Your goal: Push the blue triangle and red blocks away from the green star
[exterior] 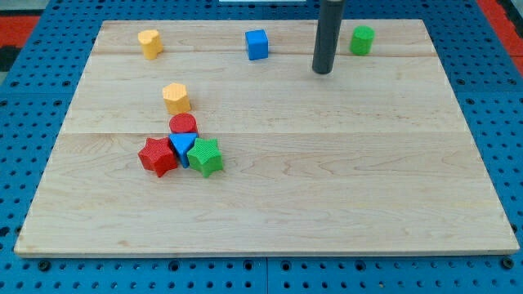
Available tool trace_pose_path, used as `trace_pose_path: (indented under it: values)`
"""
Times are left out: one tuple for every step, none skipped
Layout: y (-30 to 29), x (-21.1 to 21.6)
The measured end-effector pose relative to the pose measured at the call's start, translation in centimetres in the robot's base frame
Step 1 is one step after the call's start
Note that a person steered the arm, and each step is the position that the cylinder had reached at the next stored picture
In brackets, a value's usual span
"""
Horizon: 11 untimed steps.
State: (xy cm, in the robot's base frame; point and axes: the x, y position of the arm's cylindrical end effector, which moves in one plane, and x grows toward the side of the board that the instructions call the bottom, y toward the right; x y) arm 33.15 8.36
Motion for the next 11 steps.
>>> trace_pose_path:
  values:
    - [-3.1, 3.1]
    - [-6.8, 6.2]
    - [-10.1, 9.7]
    - [-15.4, 12.3]
    - [-20.5, 12.9]
    - [-22.9, 12.9]
    - [-22.4, 12.9]
    - [-21.3, 12.3]
    - [-23.3, 12.0]
    - [-25.2, 11.7]
    - [-25.8, 11.3]
